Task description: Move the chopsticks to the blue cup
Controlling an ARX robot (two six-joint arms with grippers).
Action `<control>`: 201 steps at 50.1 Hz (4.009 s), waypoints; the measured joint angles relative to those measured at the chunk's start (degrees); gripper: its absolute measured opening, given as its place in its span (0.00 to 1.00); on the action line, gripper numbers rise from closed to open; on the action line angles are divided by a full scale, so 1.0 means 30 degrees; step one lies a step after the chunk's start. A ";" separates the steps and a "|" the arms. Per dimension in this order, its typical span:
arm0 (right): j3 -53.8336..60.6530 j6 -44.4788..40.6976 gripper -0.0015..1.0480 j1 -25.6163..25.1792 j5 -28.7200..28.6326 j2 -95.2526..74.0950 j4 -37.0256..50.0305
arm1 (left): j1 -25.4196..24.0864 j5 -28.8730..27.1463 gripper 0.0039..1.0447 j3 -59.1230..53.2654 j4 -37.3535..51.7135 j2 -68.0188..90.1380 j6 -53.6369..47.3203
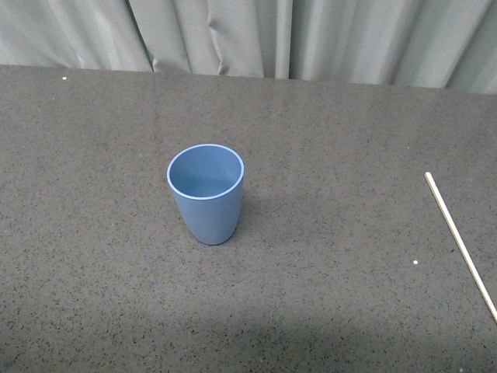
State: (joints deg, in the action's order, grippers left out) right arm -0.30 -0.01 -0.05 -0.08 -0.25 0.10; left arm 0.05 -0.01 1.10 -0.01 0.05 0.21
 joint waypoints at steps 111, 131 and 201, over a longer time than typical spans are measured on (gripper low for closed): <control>-1.5540 0.2011 0.91 0.0648 0.0284 -3.6661 0.0153 | 0.0000 0.0000 0.94 -0.0007 0.0000 -0.0007 0.0000; -1.8207 0.2630 0.49 0.1180 0.0350 -3.9852 -0.1945 | 0.0000 0.0000 0.94 -0.0007 0.0000 -0.0007 0.0007; -1.6866 0.2965 0.01 1.1089 -0.4641 -3.7004 1.5540 | 0.0000 0.0000 0.94 -0.0007 0.0000 -0.0007 0.0007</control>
State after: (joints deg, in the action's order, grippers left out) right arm -50.89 8.88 33.21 -14.00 -111.26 46.72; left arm 0.05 -0.01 1.08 -0.01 0.03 0.23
